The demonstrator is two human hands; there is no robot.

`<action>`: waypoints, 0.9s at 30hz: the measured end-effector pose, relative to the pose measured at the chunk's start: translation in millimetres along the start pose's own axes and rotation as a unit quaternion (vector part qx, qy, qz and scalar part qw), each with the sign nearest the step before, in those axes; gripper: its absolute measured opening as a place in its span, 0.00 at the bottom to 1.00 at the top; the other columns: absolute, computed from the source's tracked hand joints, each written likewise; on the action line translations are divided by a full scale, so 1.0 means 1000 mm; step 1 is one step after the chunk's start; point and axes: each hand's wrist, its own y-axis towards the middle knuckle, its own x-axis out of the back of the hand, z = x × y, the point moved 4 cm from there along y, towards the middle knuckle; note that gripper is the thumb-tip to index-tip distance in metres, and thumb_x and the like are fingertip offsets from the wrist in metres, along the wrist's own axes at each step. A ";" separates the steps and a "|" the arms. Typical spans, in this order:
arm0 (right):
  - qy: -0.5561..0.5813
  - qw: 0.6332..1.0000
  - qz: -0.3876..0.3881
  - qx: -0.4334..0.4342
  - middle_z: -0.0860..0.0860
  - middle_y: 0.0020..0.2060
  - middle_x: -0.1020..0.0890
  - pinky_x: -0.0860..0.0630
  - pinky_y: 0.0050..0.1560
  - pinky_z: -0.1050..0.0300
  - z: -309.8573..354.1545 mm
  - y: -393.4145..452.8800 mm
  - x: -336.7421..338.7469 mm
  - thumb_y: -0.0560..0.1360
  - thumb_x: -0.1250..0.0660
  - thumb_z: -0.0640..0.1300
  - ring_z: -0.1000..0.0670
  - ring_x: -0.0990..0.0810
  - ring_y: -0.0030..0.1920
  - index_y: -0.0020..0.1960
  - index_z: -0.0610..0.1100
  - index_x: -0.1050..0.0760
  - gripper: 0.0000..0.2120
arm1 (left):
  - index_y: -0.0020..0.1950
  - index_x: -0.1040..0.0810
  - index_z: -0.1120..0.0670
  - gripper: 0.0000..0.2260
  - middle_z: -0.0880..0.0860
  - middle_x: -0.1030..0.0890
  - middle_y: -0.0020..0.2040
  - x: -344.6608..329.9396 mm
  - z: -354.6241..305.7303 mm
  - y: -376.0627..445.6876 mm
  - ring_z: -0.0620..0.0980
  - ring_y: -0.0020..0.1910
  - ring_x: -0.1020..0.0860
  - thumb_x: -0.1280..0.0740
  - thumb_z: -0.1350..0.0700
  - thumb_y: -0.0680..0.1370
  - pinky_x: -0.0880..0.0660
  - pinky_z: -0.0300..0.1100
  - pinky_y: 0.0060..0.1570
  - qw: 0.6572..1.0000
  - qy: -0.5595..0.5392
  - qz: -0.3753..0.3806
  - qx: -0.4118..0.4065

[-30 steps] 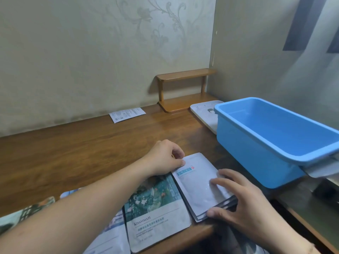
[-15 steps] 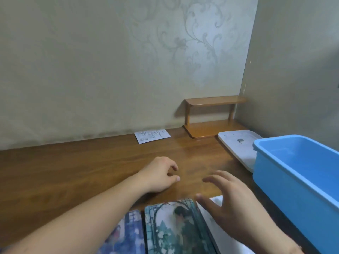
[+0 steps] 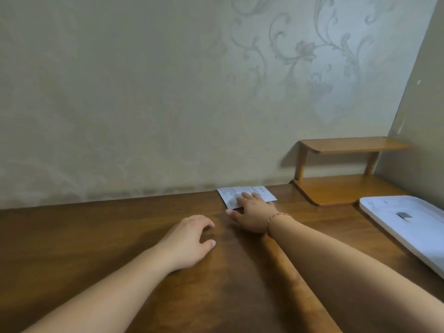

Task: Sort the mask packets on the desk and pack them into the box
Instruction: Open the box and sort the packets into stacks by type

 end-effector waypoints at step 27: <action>0.601 0.739 -0.041 -0.302 0.42 0.46 0.21 0.21 0.45 0.50 -0.018 -0.107 0.025 0.74 0.31 0.34 0.45 0.21 0.47 0.50 0.41 0.30 0.09 | 0.78 0.42 0.50 0.25 0.50 0.35 0.74 -0.022 -0.040 -0.015 0.51 0.72 0.34 0.45 0.44 0.83 0.35 0.48 0.70 0.980 0.134 0.045 -0.137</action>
